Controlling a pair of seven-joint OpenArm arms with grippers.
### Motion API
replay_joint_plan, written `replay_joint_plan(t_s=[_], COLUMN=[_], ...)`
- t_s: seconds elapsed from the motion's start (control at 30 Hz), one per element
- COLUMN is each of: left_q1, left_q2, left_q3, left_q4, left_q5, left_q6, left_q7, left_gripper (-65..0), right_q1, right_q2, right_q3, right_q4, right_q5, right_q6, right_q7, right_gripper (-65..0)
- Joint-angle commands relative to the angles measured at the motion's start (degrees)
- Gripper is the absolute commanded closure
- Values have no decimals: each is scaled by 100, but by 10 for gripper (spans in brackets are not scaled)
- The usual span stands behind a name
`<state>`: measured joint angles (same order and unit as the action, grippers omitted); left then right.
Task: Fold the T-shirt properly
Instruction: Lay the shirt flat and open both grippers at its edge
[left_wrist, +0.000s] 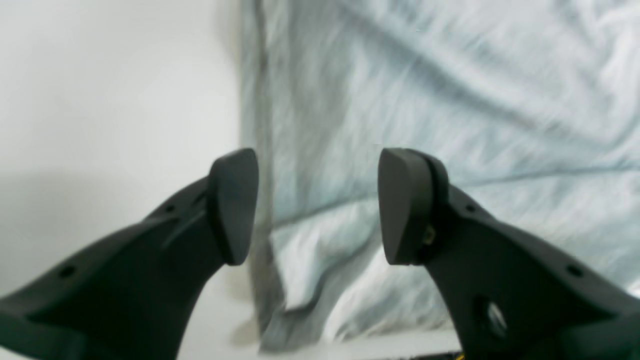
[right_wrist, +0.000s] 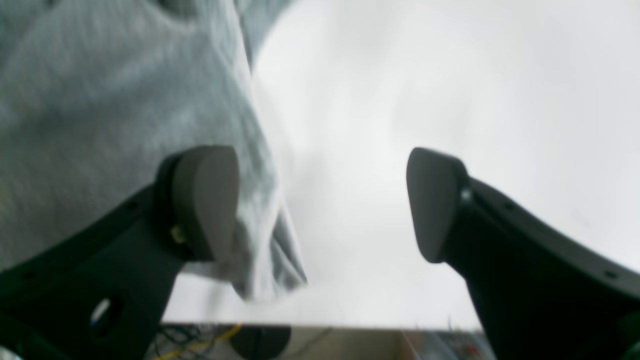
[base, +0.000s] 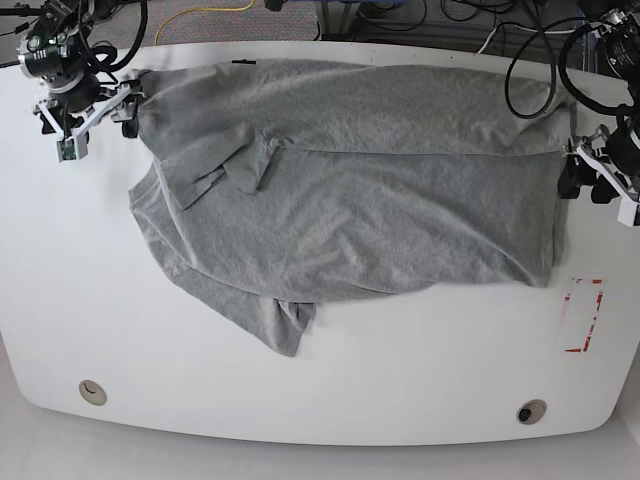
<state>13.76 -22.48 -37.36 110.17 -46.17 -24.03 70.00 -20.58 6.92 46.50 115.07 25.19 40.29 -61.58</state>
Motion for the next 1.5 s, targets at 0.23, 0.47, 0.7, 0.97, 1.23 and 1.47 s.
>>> replay_joint_plan(t_s=[0.23, 0.47, 0.7, 0.97, 1.23, 1.47], left_q1=[281, 527, 659, 730, 730, 923], left_q2=[142, 151, 450, 626, 635, 626], left_q3=[427, 787, 831, 1112, 1156, 1165], left_q4=[82, 64, 64, -305, -982, -999], left_q5=[-20, 507, 1246, 1888, 2055, 2046], left_q6=[-10, -10, -10, -10, -10, -10], left_q7=[-85, -94, -103, -103, -191, -402], left_gripper=[-171, -90, -90, -92, -92, -93], right_q1=[181, -56, -65, 31, 23, -285], right_q2=[-230, -397, -661, -652, -406, -116], right_q3=[-171, -382, -391, -391, -364, -356], right_q4=[102, -153, -329, -1269, -1762, -1744], right_q5=[879, 641, -106, -730, -1416, -1425], right_q6=[-29, -29, -29, -29, -29, -29], right_q7=[123, 123, 123, 483, 712, 712], right_gripper=[-309, -63, -103, -111, -111, -111])
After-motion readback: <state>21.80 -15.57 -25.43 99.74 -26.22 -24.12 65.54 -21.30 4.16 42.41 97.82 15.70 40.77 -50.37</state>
